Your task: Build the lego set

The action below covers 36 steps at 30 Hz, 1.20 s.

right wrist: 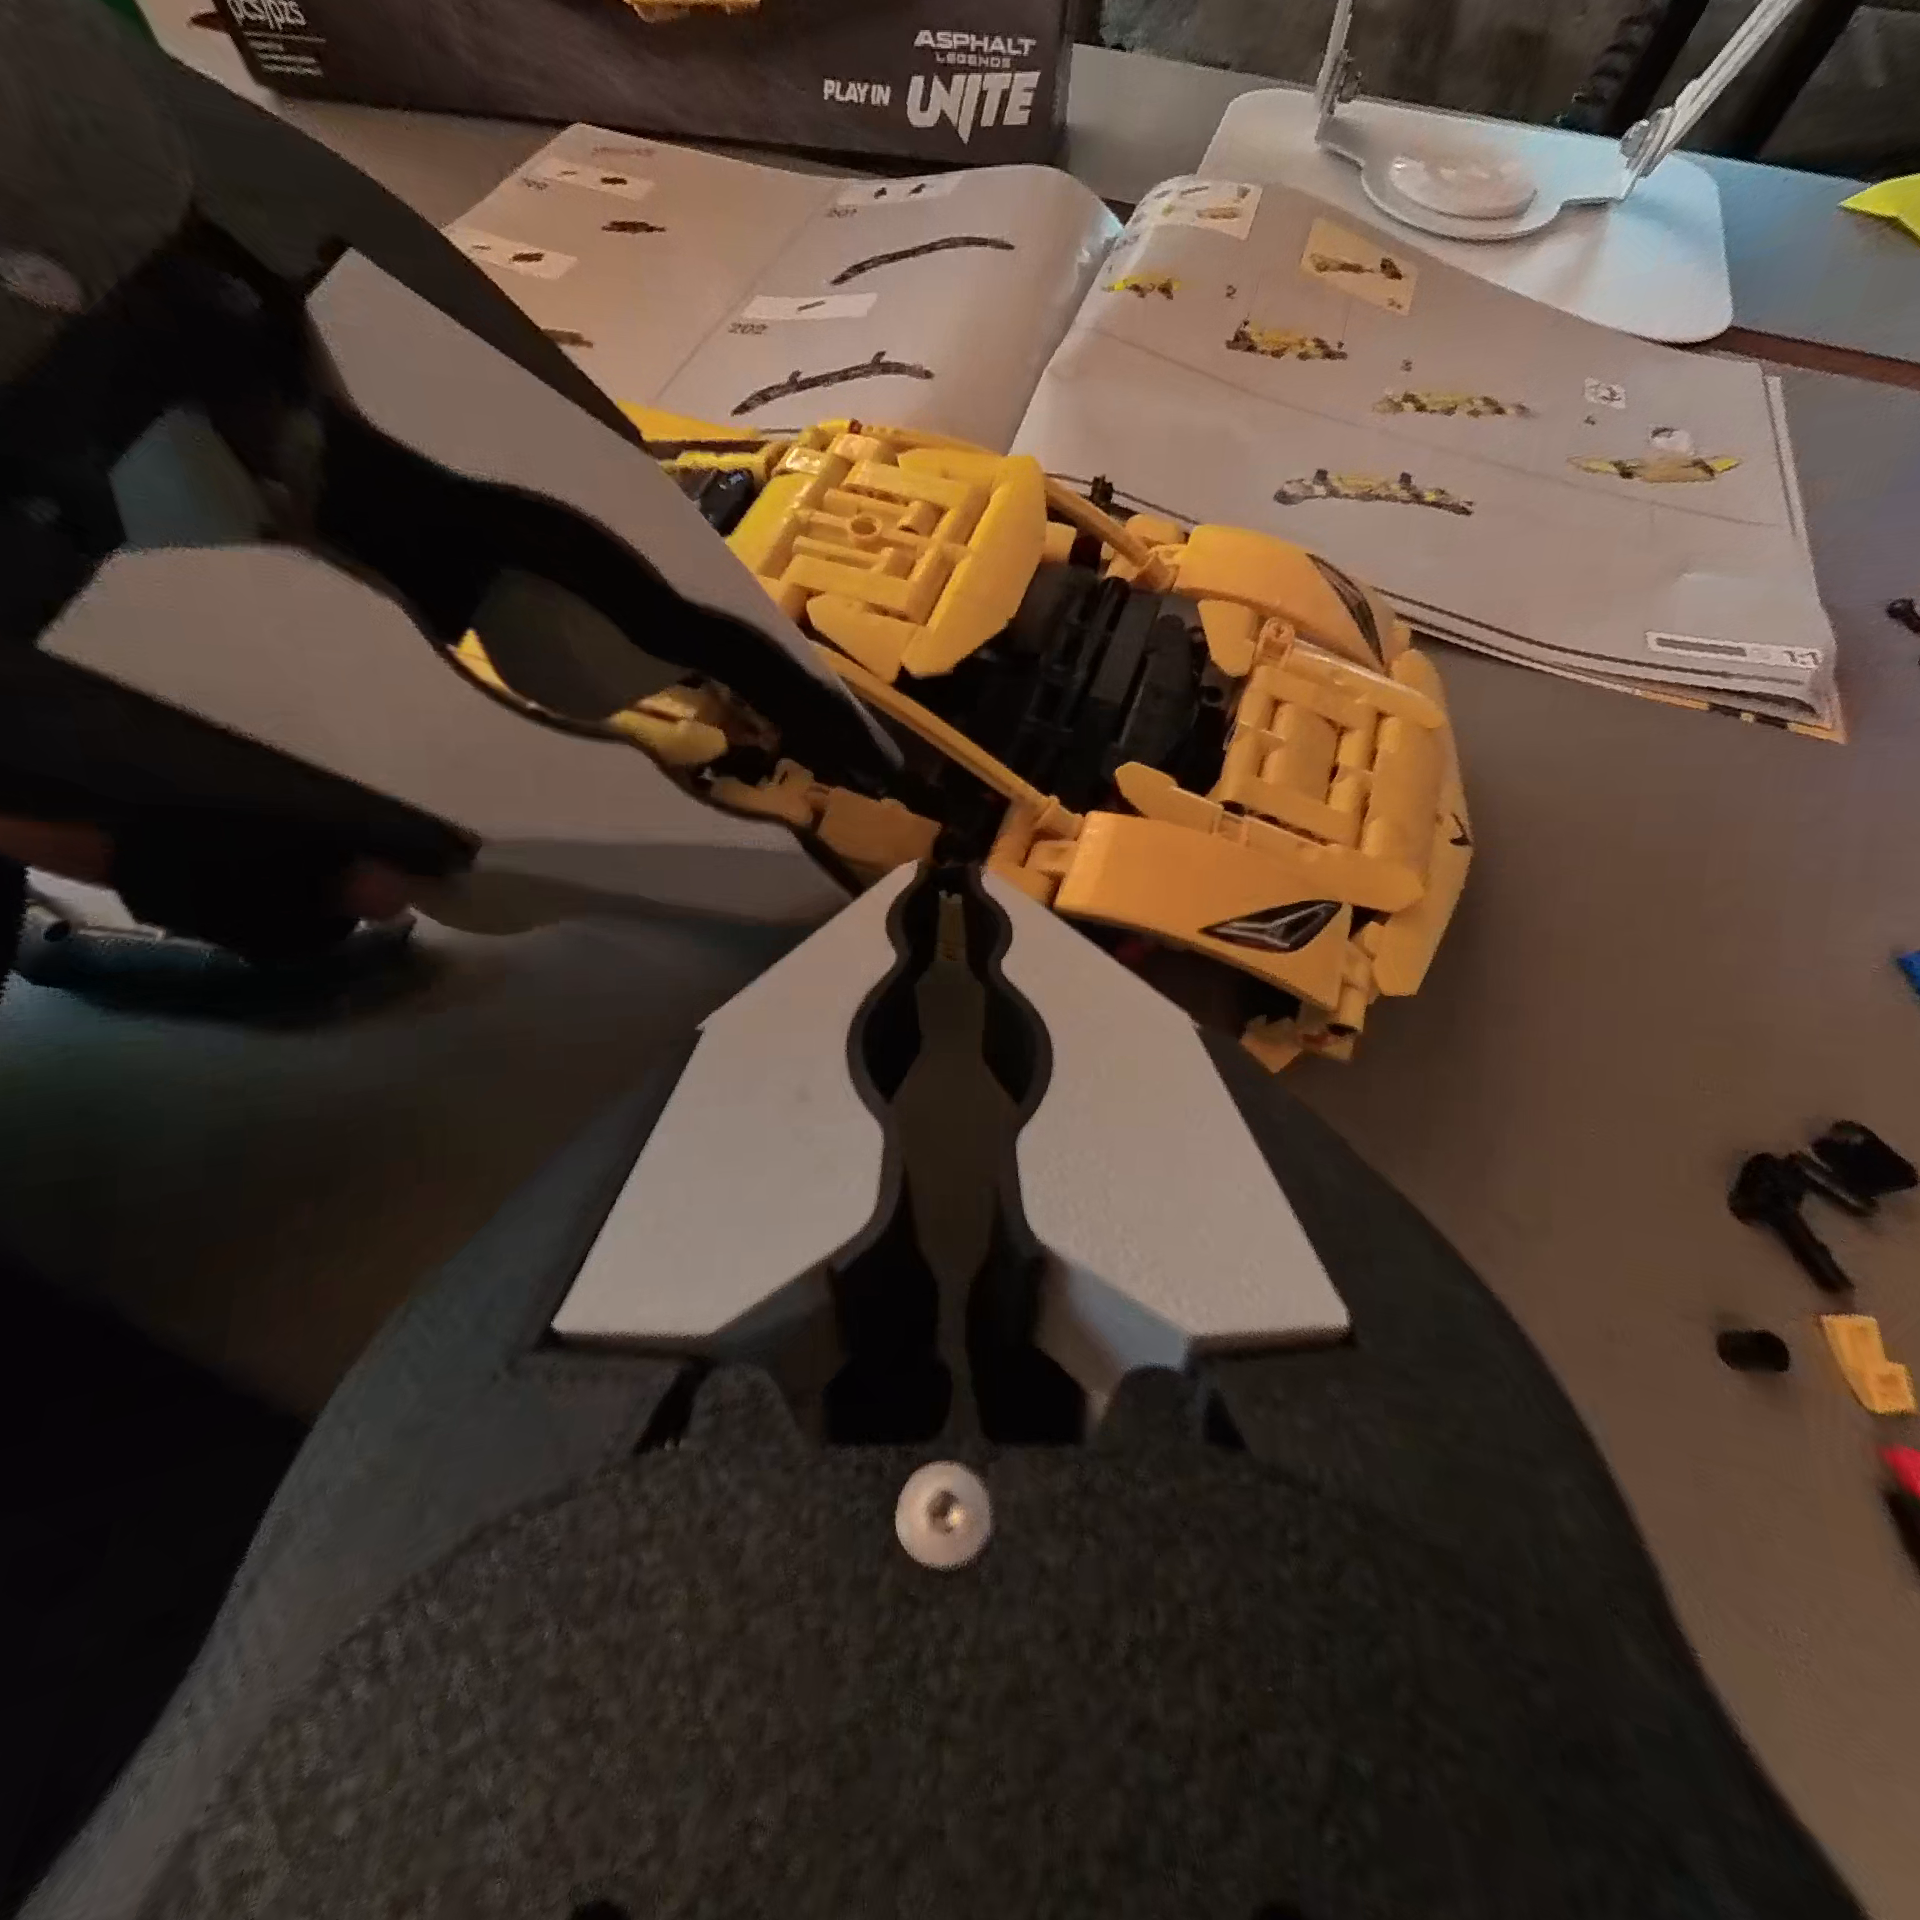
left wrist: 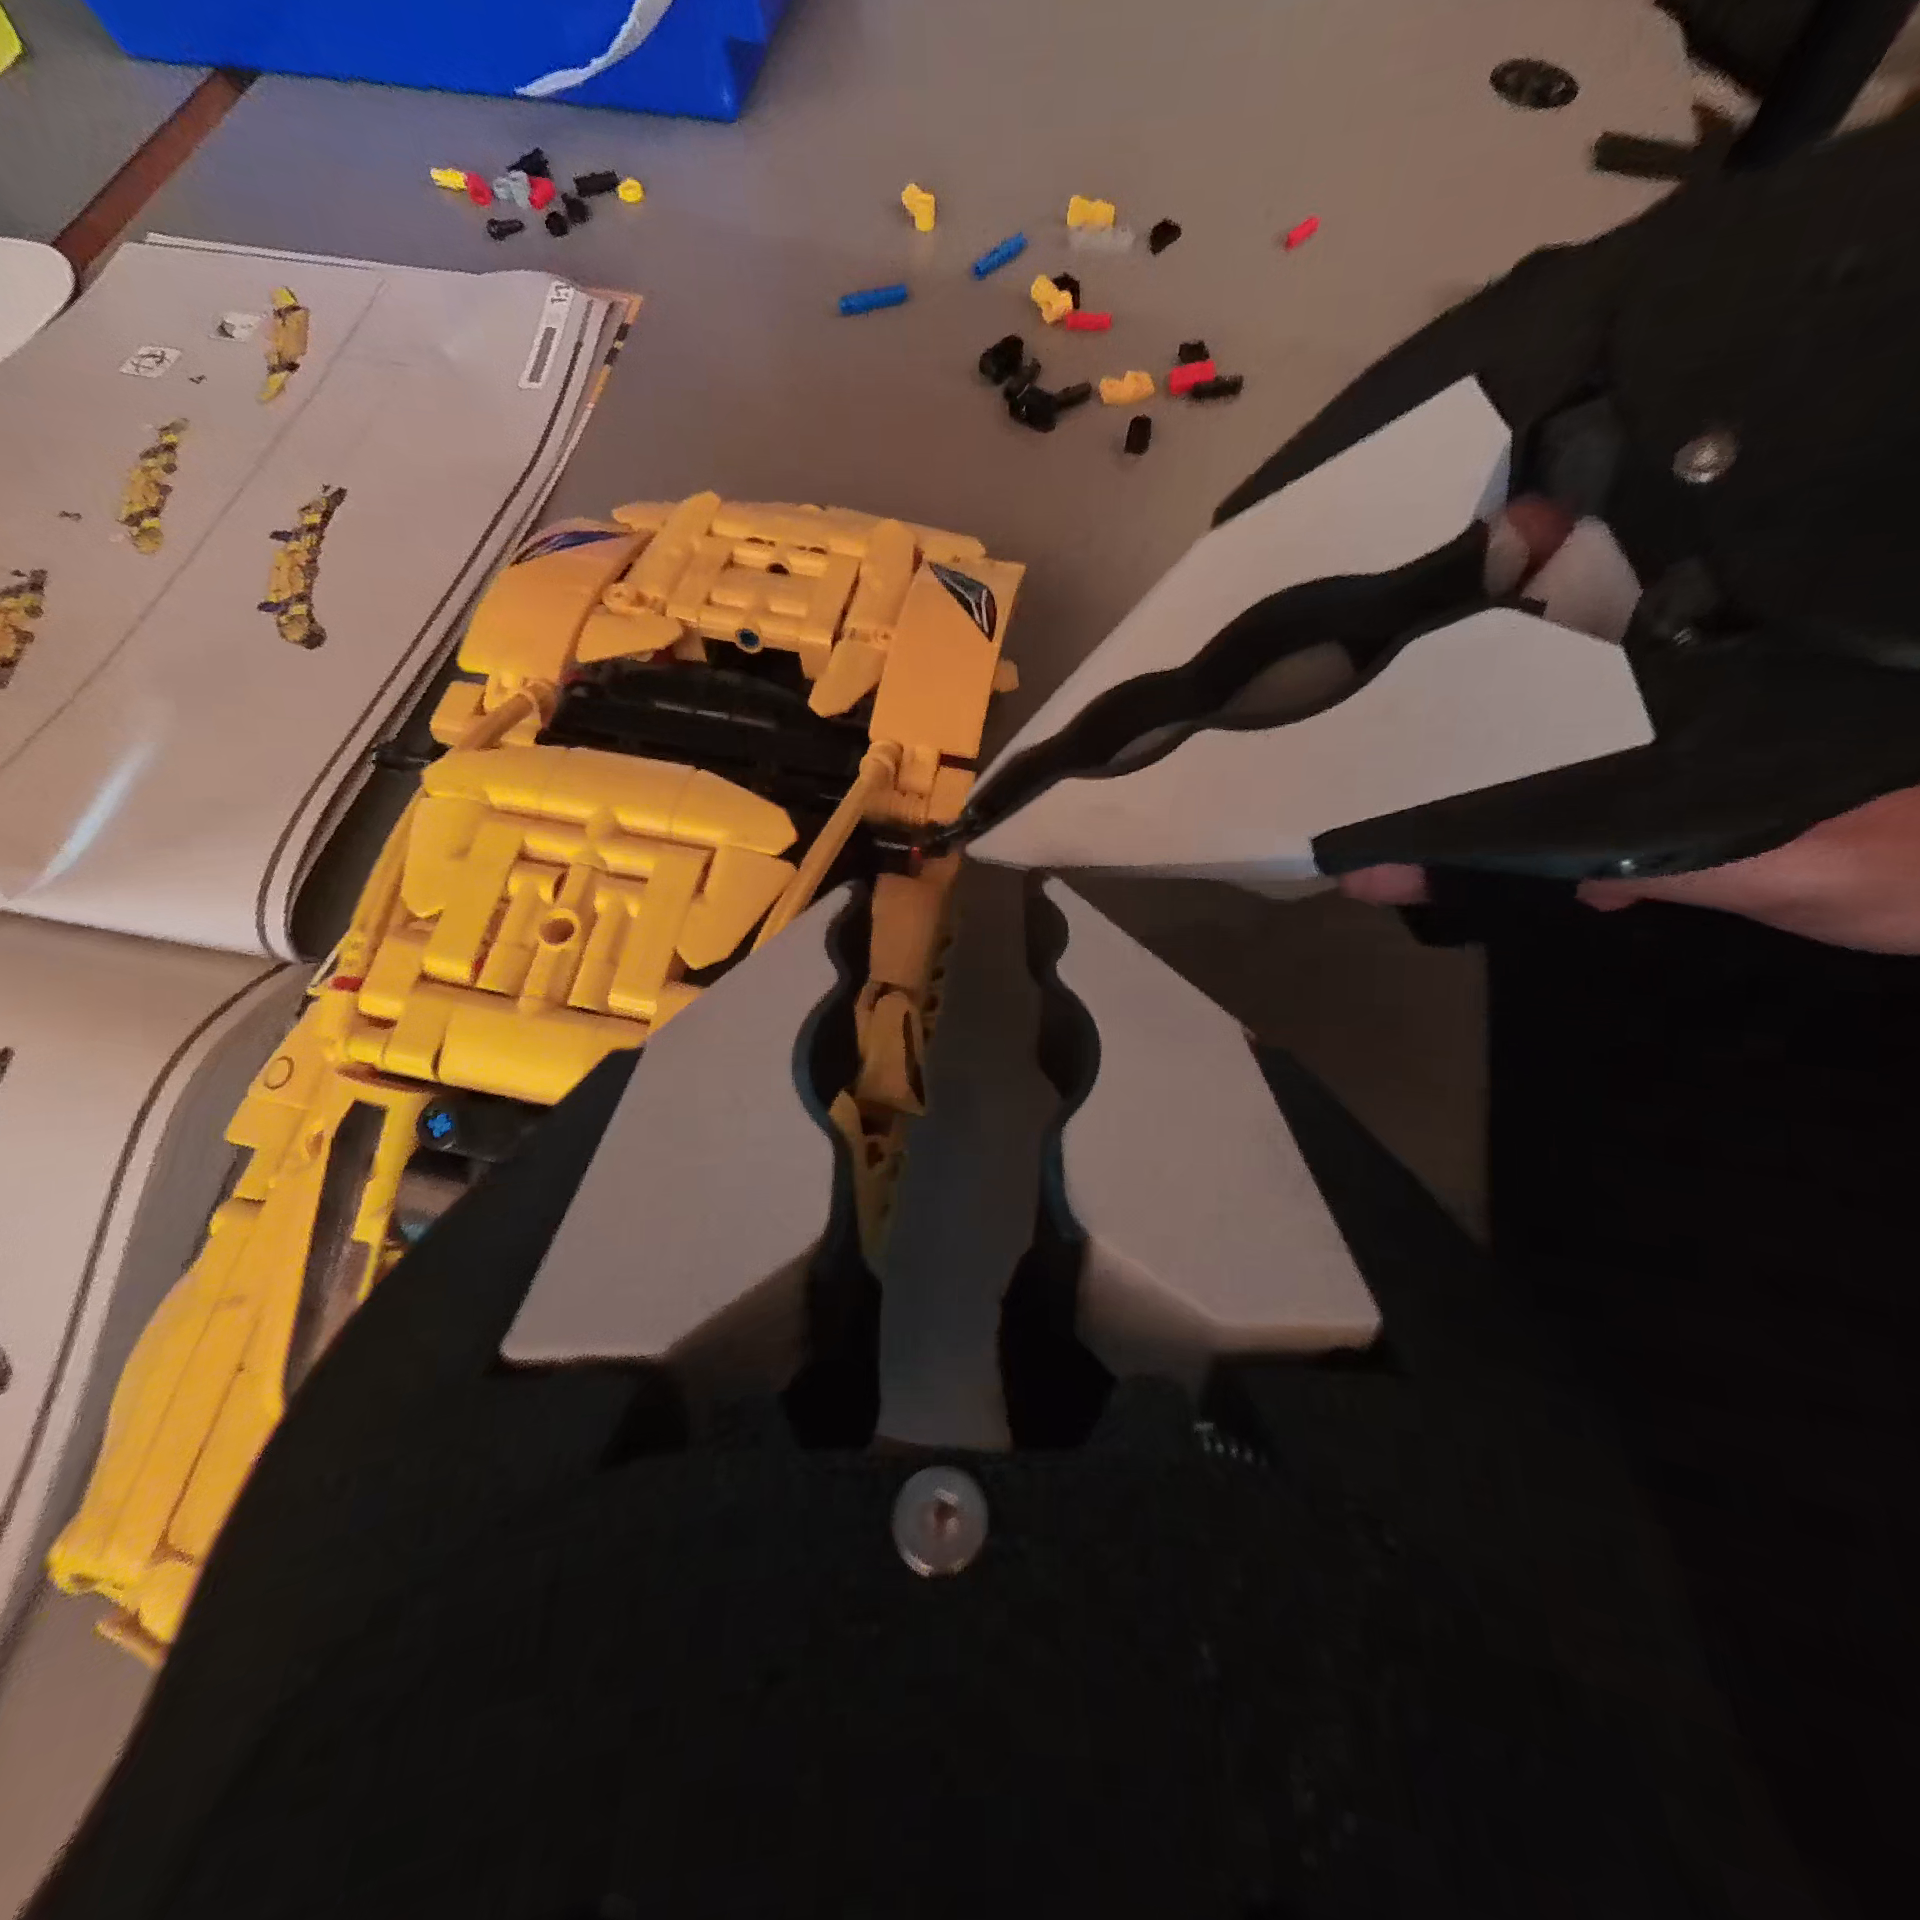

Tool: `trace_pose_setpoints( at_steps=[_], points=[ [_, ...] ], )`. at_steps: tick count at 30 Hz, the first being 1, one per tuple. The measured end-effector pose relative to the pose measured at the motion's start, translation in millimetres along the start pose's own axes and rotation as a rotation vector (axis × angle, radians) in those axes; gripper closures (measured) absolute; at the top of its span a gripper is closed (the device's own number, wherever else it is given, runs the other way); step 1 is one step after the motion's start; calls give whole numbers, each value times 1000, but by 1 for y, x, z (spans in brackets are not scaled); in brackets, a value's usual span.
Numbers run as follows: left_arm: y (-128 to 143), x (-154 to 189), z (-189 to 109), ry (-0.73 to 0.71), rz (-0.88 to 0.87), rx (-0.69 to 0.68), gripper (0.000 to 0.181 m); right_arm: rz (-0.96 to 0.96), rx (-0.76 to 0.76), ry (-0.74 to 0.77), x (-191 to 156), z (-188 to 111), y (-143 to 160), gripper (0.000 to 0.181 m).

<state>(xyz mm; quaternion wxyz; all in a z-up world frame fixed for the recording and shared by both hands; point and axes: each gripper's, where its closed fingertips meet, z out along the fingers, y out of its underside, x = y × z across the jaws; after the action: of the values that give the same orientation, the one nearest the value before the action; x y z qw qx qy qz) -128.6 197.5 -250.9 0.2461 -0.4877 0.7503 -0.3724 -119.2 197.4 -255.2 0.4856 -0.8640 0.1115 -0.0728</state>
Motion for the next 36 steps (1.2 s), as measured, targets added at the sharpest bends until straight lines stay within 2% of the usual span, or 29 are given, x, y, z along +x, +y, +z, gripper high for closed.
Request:
trace_pose_setpoints(
  at_steps=[8, 13, 17, 21, 25, 29, 36],
  points=[
    [6, -1, 0, -46, 59, -31, 157, -4, -30, -26, -3, 6, 2, 175],
    [-1, -1, -10, -4, 1, 12, 162, -28, 7, -7, -4, -4, -1, 176],
    [-5, 1, -19, 39, -44, 52, 162, 27, 25, -45, -3, -13, -1, 176],
    [-3, 2, -9, -4, 55, 6, 161, 59, 13, -57, 1, -12, 2, 176],
    [13, -9, 2, -118, 157, -118, 160, 17, 2, -35, -1, -10, 5, 176],
    [19, -12, 8, -195, 236, -186, 160, 5, -6, -14, 1, -7, 4, 176],
    [18, -11, 6, -192, 262, -154, 164, -18, 3, 15, 1, -3, 0, 176]
  ],
)
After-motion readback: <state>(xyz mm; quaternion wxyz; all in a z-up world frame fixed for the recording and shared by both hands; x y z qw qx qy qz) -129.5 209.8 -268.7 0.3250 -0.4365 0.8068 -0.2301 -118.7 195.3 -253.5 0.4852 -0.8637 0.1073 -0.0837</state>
